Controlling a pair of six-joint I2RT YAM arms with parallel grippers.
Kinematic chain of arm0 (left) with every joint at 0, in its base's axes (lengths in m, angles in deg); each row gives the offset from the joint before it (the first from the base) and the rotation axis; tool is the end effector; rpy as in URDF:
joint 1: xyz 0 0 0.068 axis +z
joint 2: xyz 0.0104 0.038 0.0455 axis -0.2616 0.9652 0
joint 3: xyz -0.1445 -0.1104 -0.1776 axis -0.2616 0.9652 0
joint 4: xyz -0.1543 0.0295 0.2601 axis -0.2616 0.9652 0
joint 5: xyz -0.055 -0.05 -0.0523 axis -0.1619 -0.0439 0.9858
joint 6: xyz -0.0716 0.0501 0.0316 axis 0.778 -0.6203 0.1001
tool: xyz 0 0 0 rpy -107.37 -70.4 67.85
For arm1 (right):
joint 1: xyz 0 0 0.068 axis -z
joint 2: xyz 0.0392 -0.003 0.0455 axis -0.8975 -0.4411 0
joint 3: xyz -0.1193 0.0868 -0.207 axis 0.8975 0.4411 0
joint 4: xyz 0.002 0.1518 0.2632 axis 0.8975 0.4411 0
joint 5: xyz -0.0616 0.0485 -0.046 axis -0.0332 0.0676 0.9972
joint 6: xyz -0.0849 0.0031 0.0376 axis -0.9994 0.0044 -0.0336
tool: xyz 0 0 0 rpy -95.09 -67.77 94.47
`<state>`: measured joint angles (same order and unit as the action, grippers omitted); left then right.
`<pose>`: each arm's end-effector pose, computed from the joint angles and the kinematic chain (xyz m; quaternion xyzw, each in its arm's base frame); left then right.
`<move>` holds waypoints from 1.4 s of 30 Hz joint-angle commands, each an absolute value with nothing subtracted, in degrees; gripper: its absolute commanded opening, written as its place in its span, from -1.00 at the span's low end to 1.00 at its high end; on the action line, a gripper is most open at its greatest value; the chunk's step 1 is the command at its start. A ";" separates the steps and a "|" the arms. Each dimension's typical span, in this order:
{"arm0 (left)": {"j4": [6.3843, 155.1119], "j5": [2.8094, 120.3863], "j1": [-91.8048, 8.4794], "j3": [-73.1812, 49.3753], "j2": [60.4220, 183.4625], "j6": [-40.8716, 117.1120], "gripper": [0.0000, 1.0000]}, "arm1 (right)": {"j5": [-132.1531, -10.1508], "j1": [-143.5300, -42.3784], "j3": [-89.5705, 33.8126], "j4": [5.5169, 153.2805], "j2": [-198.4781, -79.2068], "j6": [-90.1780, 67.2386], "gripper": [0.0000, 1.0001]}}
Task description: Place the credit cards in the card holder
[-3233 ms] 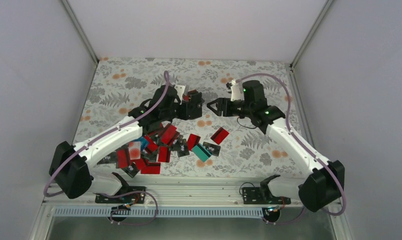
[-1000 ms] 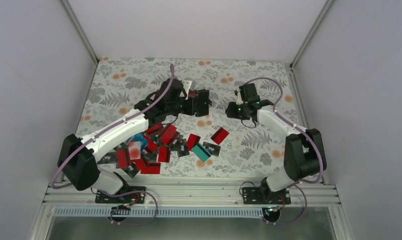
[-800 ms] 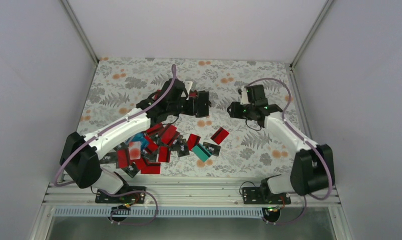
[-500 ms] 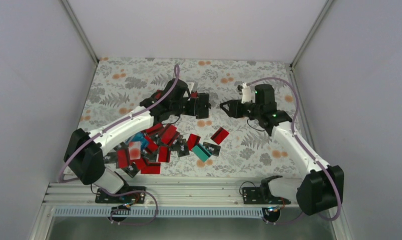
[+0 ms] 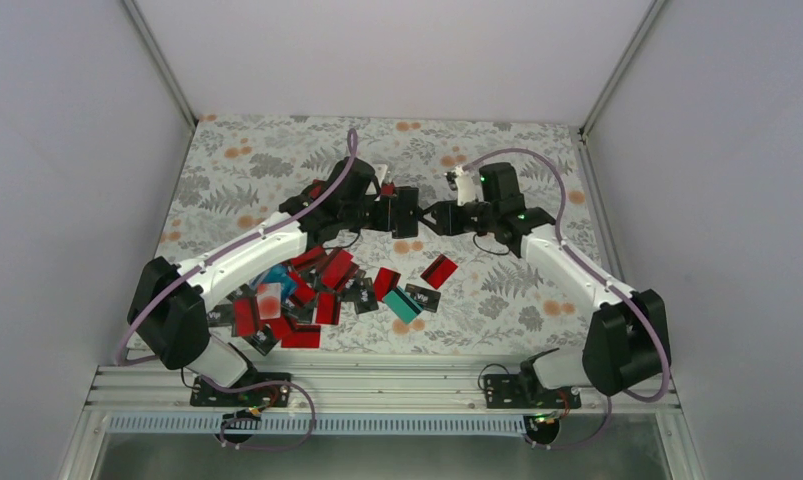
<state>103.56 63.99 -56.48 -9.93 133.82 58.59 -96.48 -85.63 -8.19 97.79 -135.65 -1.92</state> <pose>0.3102 -0.2930 0.2343 0.1129 0.8879 -0.3285 0.3016 0.3255 0.1791 0.2057 -0.1591 0.8658 0.3741 0.2919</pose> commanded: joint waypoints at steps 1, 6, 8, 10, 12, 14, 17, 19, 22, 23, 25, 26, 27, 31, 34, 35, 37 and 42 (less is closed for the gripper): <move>102.91 64.98 -56.47 -11.25 133.77 59.06 -0.95 | -93.32 -87.18 -11.64 97.05 -137.82 -1.46 -0.07; 102.71 65.10 -56.44 -11.22 133.78 59.03 -0.95 | -91.85 -87.70 -12.88 97.24 -140.03 -0.96 -0.17; 102.63 65.19 -56.47 -11.19 133.75 59.04 -0.95 | -91.32 -87.82 -12.96 97.23 -140.60 -0.74 -0.23; 102.53 65.20 -56.44 -11.12 133.79 59.06 -0.95 | -90.69 -87.87 -13.05 97.32 -141.18 -0.64 -0.30; 102.45 65.29 -56.47 -11.10 133.72 58.97 -0.95 | -89.98 -87.91 -13.06 97.35 -141.56 -0.49 -0.33; 102.33 65.33 -56.47 -11.12 133.86 58.95 -0.95 | -89.43 -87.90 -13.07 97.28 -141.95 -0.44 -0.36; 102.21 65.37 -56.43 -10.91 133.84 58.88 -0.95 | -89.33 -87.91 -13.06 97.07 -142.50 -0.41 -0.51; 102.08 65.38 -56.43 -10.62 133.81 58.97 -0.95 | -89.56 -87.91 -12.93 96.85 -142.77 -0.41 -0.63; 101.84 65.36 -56.50 -9.88 133.70 59.14 -0.95 | -90.25 -87.91 -12.75 96.83 -142.86 -0.48 -0.85; 101.58 65.38 -56.43 -9.50 133.61 59.21 -0.95 | -90.50 -87.91 -12.60 96.76 -142.85 -0.48 -0.90; 101.12 65.38 -56.39 -8.76 133.47 59.45 -0.95 | -91.20 -87.89 -12.02 96.63 -142.56 -0.62 -0.91; 101.07 65.33 -56.42 -8.37 133.51 59.49 -0.95 | -91.58 -87.91 -11.62 96.68 -142.49 -0.62 -0.92; 100.89 65.25 -56.39 -7.99 133.50 59.58 -0.95 | -92.06 -87.91 -11.19 96.69 -142.33 -0.68 -0.92; 99.89 64.92 -56.38 -5.19 133.61 59.85 -0.95 | -94.12 -87.91 -8.95 97.15 -141.36 -0.63 -0.92; 98.04 65.04 -56.34 -2.77 134.37 60.07 -0.95 | -95.65 -87.91 -6.87 97.17 -140.50 -0.09 -0.92; 97.38 65.03 -56.40 -1.79 134.75 60.22 -0.95 | -96.12 -87.89 -6.17 97.17 -140.58 0.06 -0.91; 95.49 65.30 -56.39 -0.28 135.70 60.64 -0.95 | -96.58 -87.91 -5.39 97.30 -141.33 0.24 -0.91; 92.41 65.86 -56.15 0.56 140.22 60.55 -0.95 | -97.86 -87.91 -4.98 97.00 -145.15 0.35 -0.92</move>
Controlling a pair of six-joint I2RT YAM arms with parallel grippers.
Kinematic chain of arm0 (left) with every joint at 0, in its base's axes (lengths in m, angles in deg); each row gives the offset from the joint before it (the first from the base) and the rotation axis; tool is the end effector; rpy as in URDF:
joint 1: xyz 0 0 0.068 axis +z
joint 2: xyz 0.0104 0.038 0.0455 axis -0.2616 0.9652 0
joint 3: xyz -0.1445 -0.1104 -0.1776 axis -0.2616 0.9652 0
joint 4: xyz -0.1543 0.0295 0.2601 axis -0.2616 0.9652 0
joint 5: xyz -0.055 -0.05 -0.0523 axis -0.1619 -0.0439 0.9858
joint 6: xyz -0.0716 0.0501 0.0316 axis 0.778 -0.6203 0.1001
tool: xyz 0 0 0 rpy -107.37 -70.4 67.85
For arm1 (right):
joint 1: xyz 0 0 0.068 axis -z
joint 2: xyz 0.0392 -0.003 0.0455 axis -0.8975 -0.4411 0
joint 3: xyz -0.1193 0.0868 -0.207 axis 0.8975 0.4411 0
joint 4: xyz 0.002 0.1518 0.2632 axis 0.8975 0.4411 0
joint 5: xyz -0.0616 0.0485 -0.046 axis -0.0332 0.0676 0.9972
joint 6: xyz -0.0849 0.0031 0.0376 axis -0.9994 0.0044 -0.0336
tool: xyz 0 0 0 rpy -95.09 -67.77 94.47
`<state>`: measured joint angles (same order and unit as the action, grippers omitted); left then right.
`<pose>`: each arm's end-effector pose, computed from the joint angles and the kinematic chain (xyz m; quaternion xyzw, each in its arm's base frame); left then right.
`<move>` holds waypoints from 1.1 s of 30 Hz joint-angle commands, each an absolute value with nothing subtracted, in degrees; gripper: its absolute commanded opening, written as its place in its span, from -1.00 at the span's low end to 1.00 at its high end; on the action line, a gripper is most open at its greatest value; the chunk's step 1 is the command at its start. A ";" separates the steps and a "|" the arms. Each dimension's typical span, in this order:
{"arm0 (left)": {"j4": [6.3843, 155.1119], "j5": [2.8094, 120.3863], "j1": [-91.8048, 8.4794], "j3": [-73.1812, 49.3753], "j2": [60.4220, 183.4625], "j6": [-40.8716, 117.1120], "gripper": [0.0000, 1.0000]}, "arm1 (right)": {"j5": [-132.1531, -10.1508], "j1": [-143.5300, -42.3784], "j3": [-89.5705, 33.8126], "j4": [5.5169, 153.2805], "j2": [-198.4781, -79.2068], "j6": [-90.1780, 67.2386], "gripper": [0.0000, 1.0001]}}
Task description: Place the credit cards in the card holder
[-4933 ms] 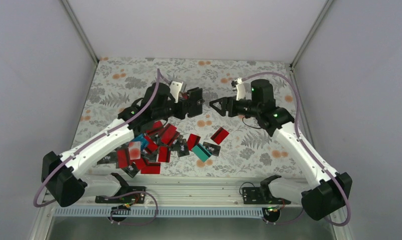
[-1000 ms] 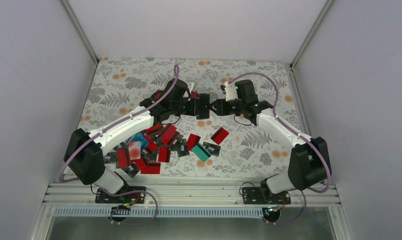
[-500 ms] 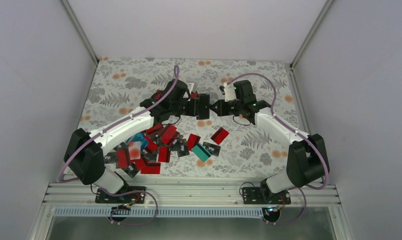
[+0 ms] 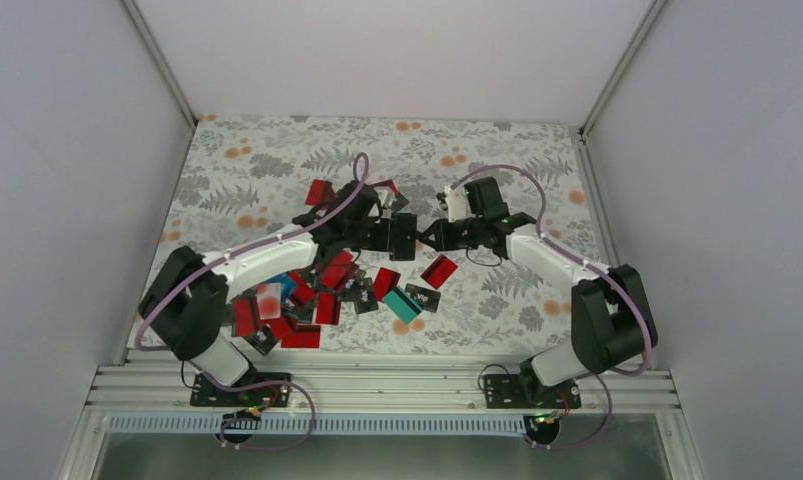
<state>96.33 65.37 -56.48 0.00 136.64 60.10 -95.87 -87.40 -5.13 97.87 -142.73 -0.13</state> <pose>0.3003 -0.2869 0.1591 0.1032 0.9082 -0.3159 0.2544 0.3182 0.1876 0.1416 -0.1354 0.9004 0.3593 0.2049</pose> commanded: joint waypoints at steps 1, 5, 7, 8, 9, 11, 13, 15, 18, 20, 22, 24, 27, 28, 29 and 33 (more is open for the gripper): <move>92.30 65.90 -55.95 0.27 141.41 60.37 -0.95 | -97.90 -87.91 -5.29 97.07 -146.17 0.23 -0.92; 92.35 65.37 -55.00 -1.06 145.71 58.46 -0.95 | -98.29 -87.91 -7.42 97.89 -149.82 -0.49 -0.92; 92.60 65.01 -54.41 -1.57 147.63 57.62 -0.94 | -98.43 -87.91 -8.56 98.28 -151.36 -0.77 -0.92; 92.42 65.11 -54.06 -1.77 148.40 57.31 -0.93 | -98.54 -87.91 -9.04 98.44 -152.07 -0.95 -0.91; 92.20 65.26 -53.76 -1.73 149.07 57.04 -0.92 | -98.78 -87.91 -9.50 98.63 -152.54 -1.09 -0.92; 91.94 65.39 -52.81 -1.66 150.26 56.30 -0.87 | -99.33 -87.87 -10.45 98.92 -154.98 -1.46 -0.92; 91.90 65.34 -51.96 -1.84 151.47 55.67 -0.81 | -99.65 -87.84 -11.29 99.45 -156.38 -1.67 -0.92; 91.86 65.51 -51.23 -2.09 152.54 54.99 -0.75 | -100.10 -87.91 -11.86 99.76 -157.43 -1.59 -0.92; 92.34 65.66 -50.72 -2.91 154.14 53.84 -0.59 | -100.54 -87.91 -12.12 99.64 -158.13 -1.18 -0.91; 93.12 65.13 -50.63 -3.73 154.77 53.04 -0.41 | -100.58 -87.89 -12.33 99.63 -158.14 -0.91 -0.91; 94.11 64.04 -50.62 -4.32 154.73 52.29 -0.16 | -100.64 -87.91 -12.57 99.70 -157.84 -0.65 -0.92; 94.98 62.80 -50.58 -4.56 153.98 51.62 0.08 | -100.49 -87.88 -12.83 100.00 -157.36 -0.33 -0.92; 97.00 61.34 -50.65 -5.18 152.67 50.46 0.30 | -100.31 -87.82 -13.45 100.60 -157.00 0.31 -0.92; 97.81 60.73 -50.75 -5.34 152.04 50.11 0.36 | -100.30 -87.74 -13.56 100.72 -156.84 0.61 -0.92; 98.39 60.12 -50.80 -5.20 151.30 49.83 0.42 | -100.59 -87.67 -13.58 100.75 -156.71 0.85 -0.92; 99.80 58.62 -52.10 -3.63 147.64 47.95 0.60 | -102.66 -87.56 -13.59 100.54 -155.22 1.58 -0.91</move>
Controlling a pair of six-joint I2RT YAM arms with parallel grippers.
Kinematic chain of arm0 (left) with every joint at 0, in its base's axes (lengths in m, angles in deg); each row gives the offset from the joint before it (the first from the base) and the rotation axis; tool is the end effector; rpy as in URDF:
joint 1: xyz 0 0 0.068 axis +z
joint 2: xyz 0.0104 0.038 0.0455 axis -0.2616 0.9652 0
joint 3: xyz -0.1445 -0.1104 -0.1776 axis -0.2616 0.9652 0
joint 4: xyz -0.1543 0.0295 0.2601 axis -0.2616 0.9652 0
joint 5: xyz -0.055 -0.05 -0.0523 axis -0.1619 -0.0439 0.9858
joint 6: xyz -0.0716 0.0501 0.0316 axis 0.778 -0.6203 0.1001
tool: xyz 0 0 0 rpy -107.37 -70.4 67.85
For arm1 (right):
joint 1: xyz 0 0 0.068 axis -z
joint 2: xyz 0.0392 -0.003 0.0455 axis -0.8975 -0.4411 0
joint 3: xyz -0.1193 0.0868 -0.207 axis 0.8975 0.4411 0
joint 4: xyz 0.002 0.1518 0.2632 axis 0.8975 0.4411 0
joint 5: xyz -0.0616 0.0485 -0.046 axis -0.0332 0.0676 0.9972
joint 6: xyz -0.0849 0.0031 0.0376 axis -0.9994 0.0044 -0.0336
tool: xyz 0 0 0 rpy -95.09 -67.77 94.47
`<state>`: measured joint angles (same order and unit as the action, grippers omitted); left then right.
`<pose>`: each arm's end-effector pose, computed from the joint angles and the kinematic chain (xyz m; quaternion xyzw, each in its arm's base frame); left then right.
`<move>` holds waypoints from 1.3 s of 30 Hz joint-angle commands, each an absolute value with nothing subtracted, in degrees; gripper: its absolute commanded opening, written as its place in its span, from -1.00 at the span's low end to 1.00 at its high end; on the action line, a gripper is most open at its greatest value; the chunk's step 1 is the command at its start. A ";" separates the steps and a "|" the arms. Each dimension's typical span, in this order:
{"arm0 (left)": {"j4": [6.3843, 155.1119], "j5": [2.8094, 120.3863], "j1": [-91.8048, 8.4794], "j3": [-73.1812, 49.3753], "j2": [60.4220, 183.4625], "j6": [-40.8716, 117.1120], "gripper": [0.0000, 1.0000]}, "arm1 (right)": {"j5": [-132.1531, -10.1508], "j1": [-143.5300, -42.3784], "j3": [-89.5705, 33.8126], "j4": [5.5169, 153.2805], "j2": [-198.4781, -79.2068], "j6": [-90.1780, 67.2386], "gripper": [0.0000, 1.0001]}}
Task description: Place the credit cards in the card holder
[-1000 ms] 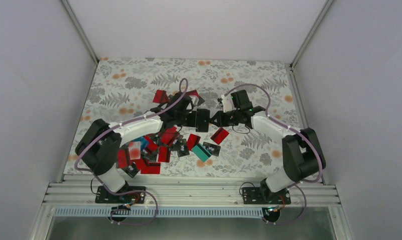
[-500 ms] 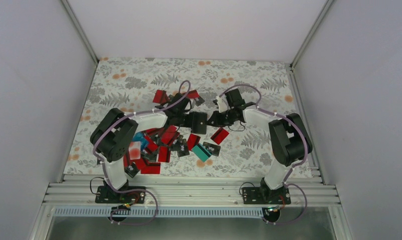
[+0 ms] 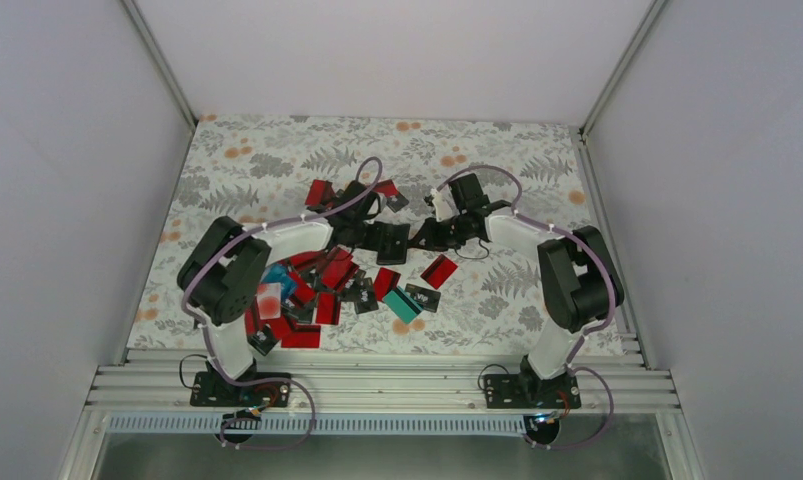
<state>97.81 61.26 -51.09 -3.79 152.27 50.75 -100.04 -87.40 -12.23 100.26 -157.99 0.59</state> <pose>0.3407 -0.2608 0.0701 0.1173 0.9486 -0.2007 0.2147 0.3379 0.2017 0.0886 -0.1143 0.9169 0.3673 0.1064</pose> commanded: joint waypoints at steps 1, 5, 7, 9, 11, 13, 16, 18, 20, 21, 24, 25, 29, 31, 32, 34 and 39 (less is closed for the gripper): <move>100.12 58.29 -52.55 -3.35 146.78 47.33 0.63 | -103.08 -87.56 -13.58 100.47 -154.81 1.79 -0.91; 100.32 58.14 -53.65 -2.10 144.50 45.75 0.68 | -103.56 -87.56 -14.15 100.71 -153.68 2.10 -0.92; 99.79 59.20 -53.88 -1.73 143.98 45.09 0.69 | -103.95 -87.60 -14.34 100.76 -153.49 2.13 -0.92; 99.33 60.14 -54.26 -1.67 143.81 44.64 0.68 | -104.18 -87.56 -14.39 100.86 -153.47 2.02 -0.92; 99.27 60.69 -54.35 -1.90 144.27 44.60 0.67 | -104.14 -87.55 -14.22 100.84 -153.47 1.89 -0.92; 99.57 60.55 -54.41 -2.48 144.88 44.88 0.63 | -104.05 -87.56 -13.93 100.86 -153.47 1.87 -0.91; 99.89 60.49 -54.36 -3.38 146.31 44.99 0.53 | -103.90 -87.56 -13.55 100.82 -153.47 1.76 -0.91; 99.83 60.77 -54.36 -4.03 147.10 45.00 0.49 | -103.93 -87.56 -13.34 100.71 -153.47 1.80 -0.91; 99.77 61.00 -54.51 -4.43 147.77 44.91 0.48 | -103.86 -87.55 -13.38 100.81 -153.47 1.80 -0.92; 99.66 61.25 -54.62 -4.61 148.00 44.80 0.48 | -103.78 -87.54 -13.41 100.86 -153.47 1.72 -0.92; 99.68 61.49 -55.07 -5.27 148.75 44.50 0.48 | -103.69 -87.56 -13.66 101.03 -153.47 1.58 -0.92; 99.86 61.46 -55.19 -5.54 149.03 44.39 0.47 | -103.60 -87.55 -13.75 101.15 -153.47 1.54 -0.92; 100.22 60.35 -55.51 -5.92 149.63 44.70 0.44 | -103.29 -87.56 -13.86 101.51 -153.47 1.40 -0.91; 100.25 60.18 -55.60 -6.05 149.48 44.82 0.43 | -103.14 -87.56 -13.85 101.69 -151.77 1.28 -0.92; 100.22 60.19 -55.69 -6.09 149.43 44.82 0.44 | -103.09 -87.56 -13.85 101.80 -151.65 1.29 -0.92; 100.34 59.90 -55.80 -6.29 149.54 44.69 0.43 | -102.99 -87.58 -13.86 102.03 -151.50 1.07 -0.91; 100.69 57.85 -55.94 -6.21 150.04 44.81 0.38 | -102.72 -87.56 -13.94 102.33 -151.28 0.80 -0.92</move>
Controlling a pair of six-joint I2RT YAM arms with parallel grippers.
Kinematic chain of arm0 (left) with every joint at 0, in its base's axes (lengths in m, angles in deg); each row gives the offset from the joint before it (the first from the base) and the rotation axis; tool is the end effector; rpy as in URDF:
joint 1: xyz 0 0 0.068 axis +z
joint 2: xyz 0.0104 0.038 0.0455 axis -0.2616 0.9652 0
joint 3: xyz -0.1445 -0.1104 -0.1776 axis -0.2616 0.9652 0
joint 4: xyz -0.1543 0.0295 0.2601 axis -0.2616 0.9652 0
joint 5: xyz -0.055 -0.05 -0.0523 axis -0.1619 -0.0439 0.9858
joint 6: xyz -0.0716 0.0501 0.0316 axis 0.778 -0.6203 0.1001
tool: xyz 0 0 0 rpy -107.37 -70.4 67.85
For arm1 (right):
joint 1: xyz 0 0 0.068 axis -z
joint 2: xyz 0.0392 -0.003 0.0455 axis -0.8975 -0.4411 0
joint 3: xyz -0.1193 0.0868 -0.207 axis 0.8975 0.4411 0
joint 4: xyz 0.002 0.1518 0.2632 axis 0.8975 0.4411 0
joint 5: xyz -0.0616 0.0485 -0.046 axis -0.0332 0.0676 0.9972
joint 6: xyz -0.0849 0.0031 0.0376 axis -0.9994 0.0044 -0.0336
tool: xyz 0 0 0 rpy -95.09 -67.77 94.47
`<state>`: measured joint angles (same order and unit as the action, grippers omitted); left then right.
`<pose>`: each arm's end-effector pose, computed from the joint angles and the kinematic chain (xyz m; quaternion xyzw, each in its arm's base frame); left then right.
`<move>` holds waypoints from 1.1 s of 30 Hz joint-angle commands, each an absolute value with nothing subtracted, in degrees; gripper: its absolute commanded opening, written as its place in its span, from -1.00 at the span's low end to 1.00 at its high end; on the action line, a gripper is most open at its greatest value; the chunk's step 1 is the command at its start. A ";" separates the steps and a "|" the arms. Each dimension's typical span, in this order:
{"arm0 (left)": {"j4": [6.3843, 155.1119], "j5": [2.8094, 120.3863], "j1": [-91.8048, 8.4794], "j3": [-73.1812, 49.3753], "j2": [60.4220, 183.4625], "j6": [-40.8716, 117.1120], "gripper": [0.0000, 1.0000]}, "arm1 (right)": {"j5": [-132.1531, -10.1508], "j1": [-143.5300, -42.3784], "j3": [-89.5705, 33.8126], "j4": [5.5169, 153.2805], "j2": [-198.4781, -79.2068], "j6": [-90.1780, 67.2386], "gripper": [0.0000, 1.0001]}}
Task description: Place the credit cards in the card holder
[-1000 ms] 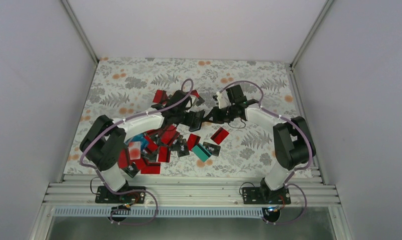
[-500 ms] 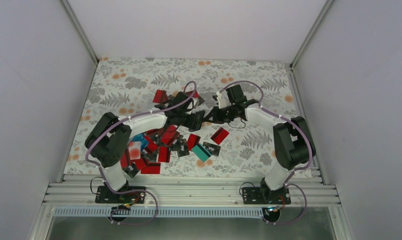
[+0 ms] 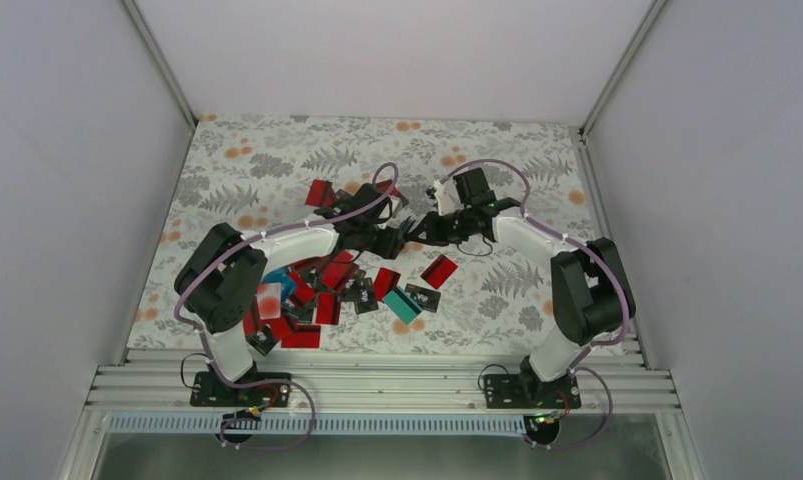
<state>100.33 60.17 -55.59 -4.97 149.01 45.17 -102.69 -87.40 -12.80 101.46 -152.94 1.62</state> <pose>0.3214 -0.2866 0.0966 0.1976 0.9307 -0.1985 0.2353 0.3361 0.2042 0.1252 -0.1233 0.9005 0.3971 0.1274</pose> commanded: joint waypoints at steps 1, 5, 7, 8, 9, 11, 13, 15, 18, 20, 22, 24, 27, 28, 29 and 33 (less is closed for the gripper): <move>100.67 57.42 -55.96 -6.15 149.97 44.82 0.37 | -102.59 -87.56 -13.94 102.35 -151.32 0.76 -0.91; 100.59 56.27 -55.94 -6.03 149.20 44.78 0.34 | -101.98 -87.56 -13.94 102.86 -151.69 0.29 -0.92; 100.60 56.15 -55.94 -6.16 149.02 44.73 0.33 | -101.55 -87.56 -13.77 103.05 -151.87 0.08 -0.91; 100.64 56.15 -55.87 -6.24 148.90 44.69 0.33 | -101.34 -87.56 -13.72 103.14 -151.89 -0.03 -0.92; 100.61 56.25 -55.80 -6.27 148.76 44.73 0.33 | -101.25 -87.56 -13.62 103.18 -151.88 -0.15 -0.91; 100.46 57.06 -55.79 -6.44 148.55 44.82 0.33 | -101.08 -87.56 -13.46 103.28 -151.97 -0.27 -0.92; 100.21 57.96 -55.64 -6.59 148.38 44.89 0.33 | -100.84 -87.56 -13.31 103.38 -151.86 -0.42 -0.92; 100.30 58.27 -55.55 -6.89 148.42 44.88 0.33 | -100.57 -87.56 -13.25 103.50 -151.89 -0.48 -0.91; 100.41 58.55 -55.29 -7.17 148.57 44.82 0.33 | -100.26 -87.54 -13.18 103.79 -151.80 -0.67 -0.91; 100.41 58.60 -55.09 -7.30 148.65 44.74 0.33 | -99.85 -87.56 -13.08 103.97 -151.74 -0.80 -0.91; 100.41 58.86 -54.92 -7.39 148.66 44.66 0.33 | -99.49 -87.56 -12.92 104.05 -151.67 -0.98 -0.91; 100.41 59.18 -54.62 -7.41 148.81 44.62 0.33 | -99.30 -87.56 -12.74 104.11 -151.72 -1.13 -0.92; 100.50 59.40 -54.23 -7.58 149.06 44.64 0.30 | -99.20 -87.56 -12.55 104.12 -151.76 -1.22 -0.92; 100.63 59.36 -54.04 -7.68 149.18 44.65 0.28 | -99.08 -87.56 -12.46 104.16 -151.80 -1.18 -0.92; 100.63 59.32 -53.96 -7.78 149.23 44.65 0.25 | -98.98 -87.56 -12.45 104.23 -151.80 -1.29 -0.91; 100.76 59.10 -53.42 -7.84 149.15 44.65 0.13 | -98.13 -87.48 -12.30 104.58 -151.79 -1.51 -0.91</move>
<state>100.68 58.92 -53.97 -6.30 149.25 45.13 -99.39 -87.40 -12.69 104.06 -152.94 -0.57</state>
